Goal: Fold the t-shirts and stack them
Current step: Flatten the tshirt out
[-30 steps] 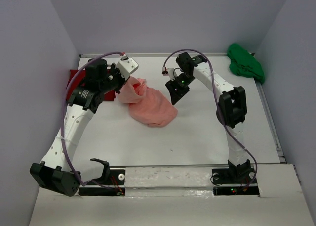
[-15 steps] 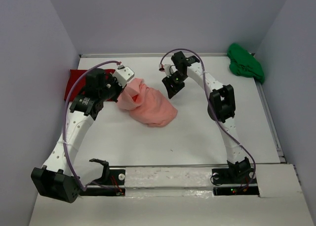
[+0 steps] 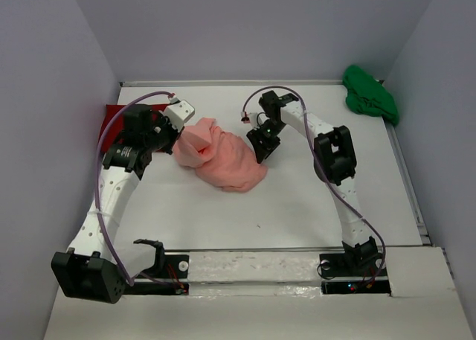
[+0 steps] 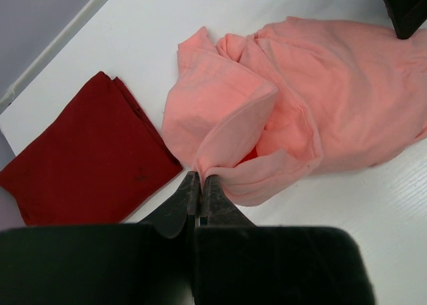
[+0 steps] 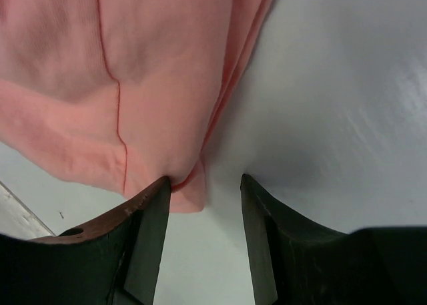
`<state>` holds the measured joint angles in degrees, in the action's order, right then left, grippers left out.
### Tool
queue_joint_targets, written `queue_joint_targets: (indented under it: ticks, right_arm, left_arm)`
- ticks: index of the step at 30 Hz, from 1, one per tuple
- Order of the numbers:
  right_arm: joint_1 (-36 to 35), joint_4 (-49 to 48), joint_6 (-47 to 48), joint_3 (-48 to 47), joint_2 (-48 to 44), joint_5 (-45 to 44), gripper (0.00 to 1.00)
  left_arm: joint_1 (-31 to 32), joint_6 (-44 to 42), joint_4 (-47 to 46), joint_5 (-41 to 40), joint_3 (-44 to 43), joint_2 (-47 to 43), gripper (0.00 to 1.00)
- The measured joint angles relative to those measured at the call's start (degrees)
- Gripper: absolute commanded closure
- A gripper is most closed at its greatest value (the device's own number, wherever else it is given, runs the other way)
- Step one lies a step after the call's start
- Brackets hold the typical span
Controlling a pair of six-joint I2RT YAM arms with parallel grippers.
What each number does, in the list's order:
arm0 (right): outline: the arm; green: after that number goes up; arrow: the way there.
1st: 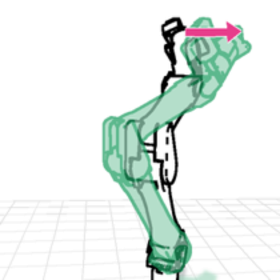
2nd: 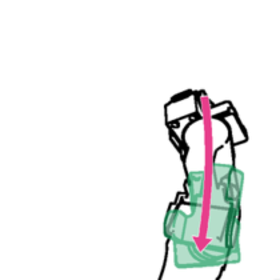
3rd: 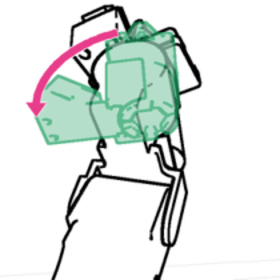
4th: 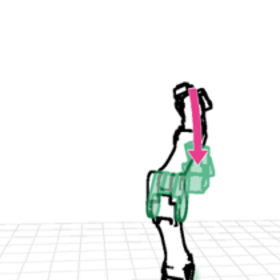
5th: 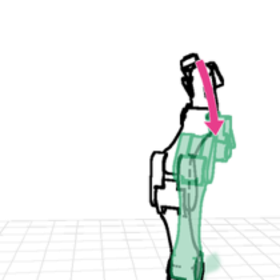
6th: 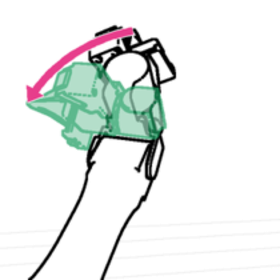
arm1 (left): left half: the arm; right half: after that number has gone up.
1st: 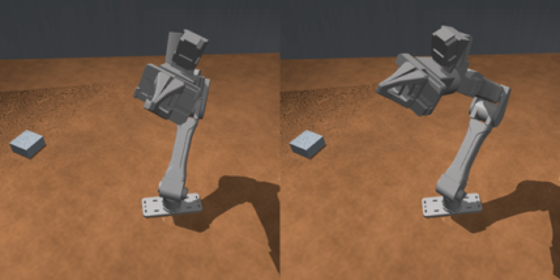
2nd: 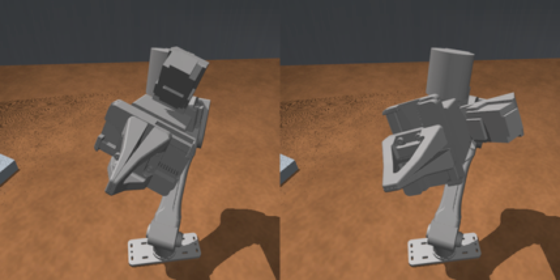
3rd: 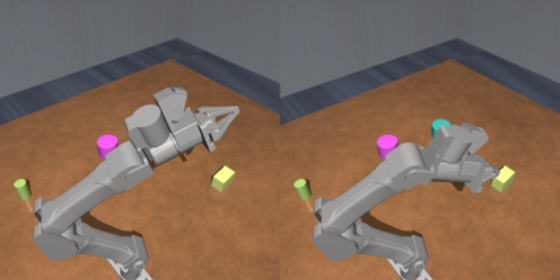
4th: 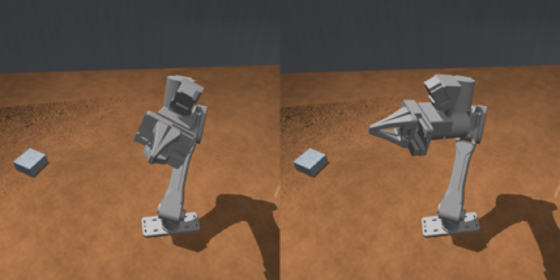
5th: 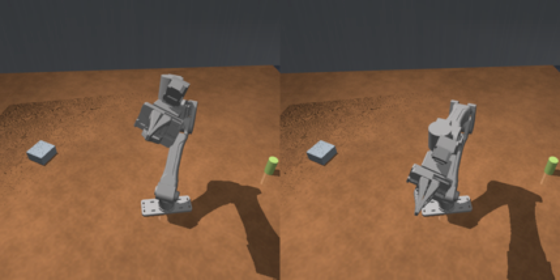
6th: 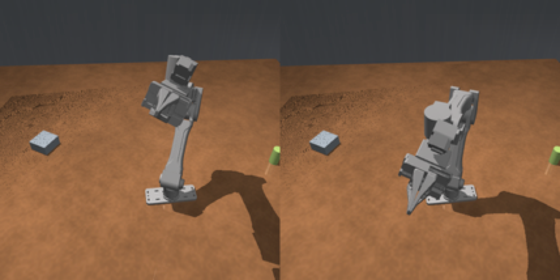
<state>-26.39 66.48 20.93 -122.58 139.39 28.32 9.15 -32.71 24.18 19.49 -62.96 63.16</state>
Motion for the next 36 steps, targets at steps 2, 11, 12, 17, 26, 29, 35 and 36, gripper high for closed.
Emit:
queue_joint_targets:
  ticks: [2, 11, 12, 17, 26, 29, 35, 36]
  right_arm:
    - [-0.3, -0.4, 0.3, 2.4, -1.3, 0.2, 0.48]
    - [-1.2, -0.6, 0.9, 7.2, -3.5, 1.9, 0.54]
    - [-1.3, -0.8, 1.0, 8.0, -3.9, 2.0, 0.56]
    - [-2.2, -0.9, 1.7, 11.9, -5.4, 1.9, 1.00]
    - [-2.6, -2.1, 1.6, 16.5, -8.3, -2.3, 1.00]
    - [-2.4, -3.4, 0.6, 17.5, -11.2, -9.4, 1.00]
    - [2.8, -5.6, -1.1, 15.9, -19.6, -20.0, 1.00]
    - [5.0, -5.9, -1.2, 14.3, -21.3, -22.1, 1.00]
  left_arm:
    - [-0.3, 0.0, -0.2, 0.4, 0.4, 0.1, 1.00]
    - [-0.7, 0.1, -0.5, 1.6, 0.7, 0.5, 1.00]
    - [-0.7, 0.1, -0.5, 1.6, 0.7, 0.5, 1.00]
    - [-1.0, 0.2, -1.0, 1.8, 0.9, 0.5, 1.00]
    - [-2.0, 1.1, -2.2, 0.2, 1.6, 0.7, 1.00]
    - [-4.0, 1.9, -3.0, -1.7, 0.3, 2.7, 1.00]
    - [-9.7, 3.6, -3.5, -4.9, -11.6, 10.6, 1.00]
    - [-10.5, 3.8, -3.8, -5.2, -13.3, 11.5, 1.00]
